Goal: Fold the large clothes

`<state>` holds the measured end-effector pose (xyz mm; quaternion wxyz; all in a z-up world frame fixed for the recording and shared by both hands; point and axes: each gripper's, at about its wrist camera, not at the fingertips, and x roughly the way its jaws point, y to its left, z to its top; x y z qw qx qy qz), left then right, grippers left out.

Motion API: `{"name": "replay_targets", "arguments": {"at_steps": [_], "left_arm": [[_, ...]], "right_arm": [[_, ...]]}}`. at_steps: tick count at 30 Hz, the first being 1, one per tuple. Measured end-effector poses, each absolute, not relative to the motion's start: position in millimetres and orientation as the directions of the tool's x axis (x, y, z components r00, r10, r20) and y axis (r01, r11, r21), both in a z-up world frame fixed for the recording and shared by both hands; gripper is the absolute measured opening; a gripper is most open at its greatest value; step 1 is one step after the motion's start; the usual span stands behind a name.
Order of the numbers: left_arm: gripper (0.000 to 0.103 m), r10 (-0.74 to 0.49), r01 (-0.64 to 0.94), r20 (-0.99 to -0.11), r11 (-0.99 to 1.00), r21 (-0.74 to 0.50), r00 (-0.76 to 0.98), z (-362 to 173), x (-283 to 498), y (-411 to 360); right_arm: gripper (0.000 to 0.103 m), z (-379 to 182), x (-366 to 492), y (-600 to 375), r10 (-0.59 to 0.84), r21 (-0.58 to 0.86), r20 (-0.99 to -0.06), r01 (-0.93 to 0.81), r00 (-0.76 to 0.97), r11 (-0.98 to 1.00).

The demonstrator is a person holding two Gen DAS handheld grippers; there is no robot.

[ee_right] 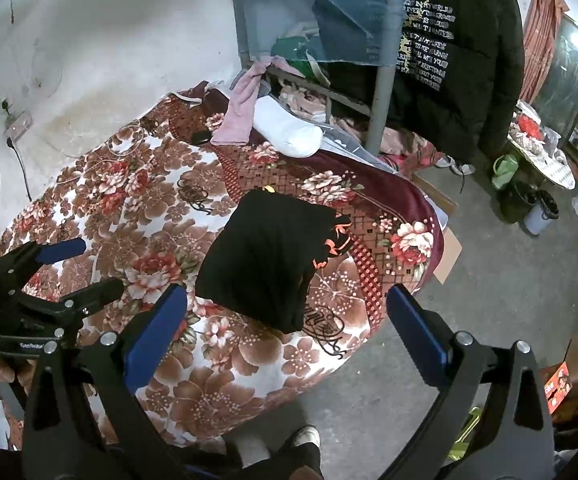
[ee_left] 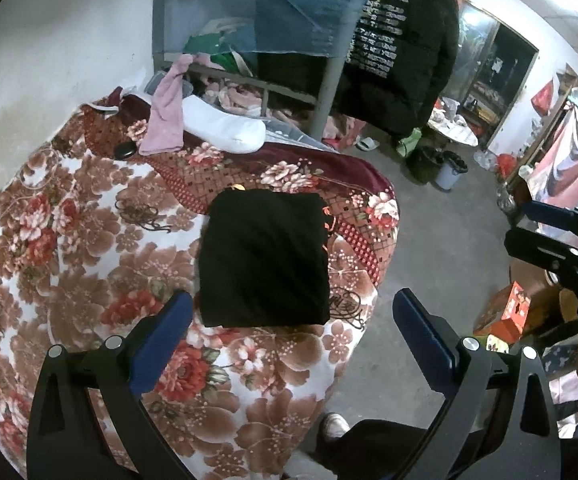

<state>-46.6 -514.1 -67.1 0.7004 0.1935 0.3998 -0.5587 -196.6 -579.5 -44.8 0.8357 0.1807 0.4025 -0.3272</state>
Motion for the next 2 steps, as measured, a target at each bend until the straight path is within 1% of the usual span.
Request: {"name": "replay_targets", "arguments": {"at_steps": [2], "left_arm": [[0.097, -0.629, 0.939, -0.776, 0.298, -0.173, 0.057, -66.9, -46.2, -514.2]], "right_arm": [[0.098, -44.6, -196.1, -579.2, -0.403, 0.038, -0.79, 0.694, 0.461, 0.719]]}}
